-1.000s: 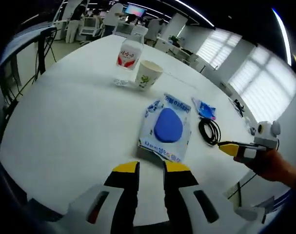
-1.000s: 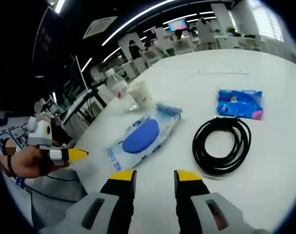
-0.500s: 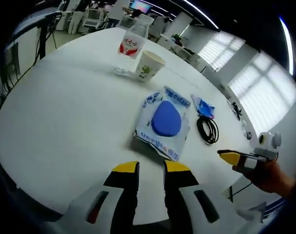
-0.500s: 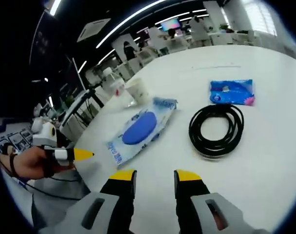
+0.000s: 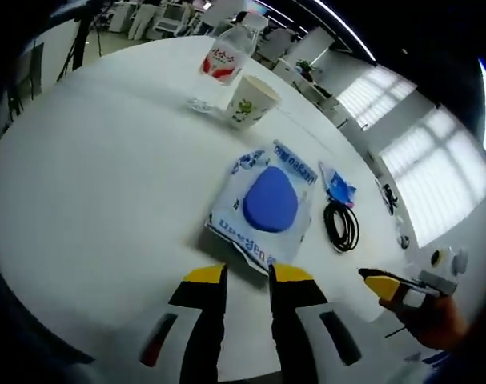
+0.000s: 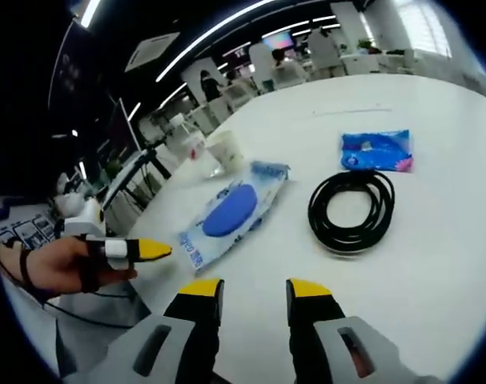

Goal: Arrange the tabletop items into an orderly group along one side of the table until the central work area is clear of visible clutter.

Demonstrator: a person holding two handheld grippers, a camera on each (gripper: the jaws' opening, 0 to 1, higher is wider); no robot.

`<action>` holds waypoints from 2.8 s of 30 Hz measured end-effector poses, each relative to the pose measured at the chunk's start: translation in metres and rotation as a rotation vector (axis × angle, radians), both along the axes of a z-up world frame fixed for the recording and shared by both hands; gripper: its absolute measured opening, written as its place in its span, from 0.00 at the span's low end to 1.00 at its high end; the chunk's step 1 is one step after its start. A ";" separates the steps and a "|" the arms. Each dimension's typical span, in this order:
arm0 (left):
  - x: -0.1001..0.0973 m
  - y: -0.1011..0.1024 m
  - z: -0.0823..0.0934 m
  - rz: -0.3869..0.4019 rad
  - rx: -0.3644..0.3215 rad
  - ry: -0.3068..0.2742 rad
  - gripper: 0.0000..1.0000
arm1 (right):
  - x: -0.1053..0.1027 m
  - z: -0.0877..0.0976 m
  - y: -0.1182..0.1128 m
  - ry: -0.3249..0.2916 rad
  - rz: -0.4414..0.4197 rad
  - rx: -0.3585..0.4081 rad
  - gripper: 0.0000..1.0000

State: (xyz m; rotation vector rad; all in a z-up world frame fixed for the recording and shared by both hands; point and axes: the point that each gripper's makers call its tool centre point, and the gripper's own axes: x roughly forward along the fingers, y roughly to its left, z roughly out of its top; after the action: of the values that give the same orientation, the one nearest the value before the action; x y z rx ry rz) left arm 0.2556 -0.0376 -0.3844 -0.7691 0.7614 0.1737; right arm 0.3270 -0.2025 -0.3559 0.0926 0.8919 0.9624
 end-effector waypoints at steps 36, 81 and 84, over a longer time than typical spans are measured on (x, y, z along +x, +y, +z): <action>0.020 -0.009 -0.024 -0.018 -0.001 0.020 0.04 | -0.009 0.003 -0.038 0.007 -0.068 -0.011 0.37; -0.057 0.047 -0.010 0.060 0.089 0.050 0.09 | 0.031 -0.007 0.087 0.032 0.102 -0.045 0.34; -0.061 0.043 -0.009 0.046 0.092 0.048 0.09 | 0.042 -0.014 0.101 0.036 0.131 -0.058 0.34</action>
State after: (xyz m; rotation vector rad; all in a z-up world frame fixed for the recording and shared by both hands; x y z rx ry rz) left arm 0.1944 0.0055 -0.3933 -0.6976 0.7764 0.2682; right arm 0.3690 -0.1014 -0.3703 0.0015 0.9678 1.0585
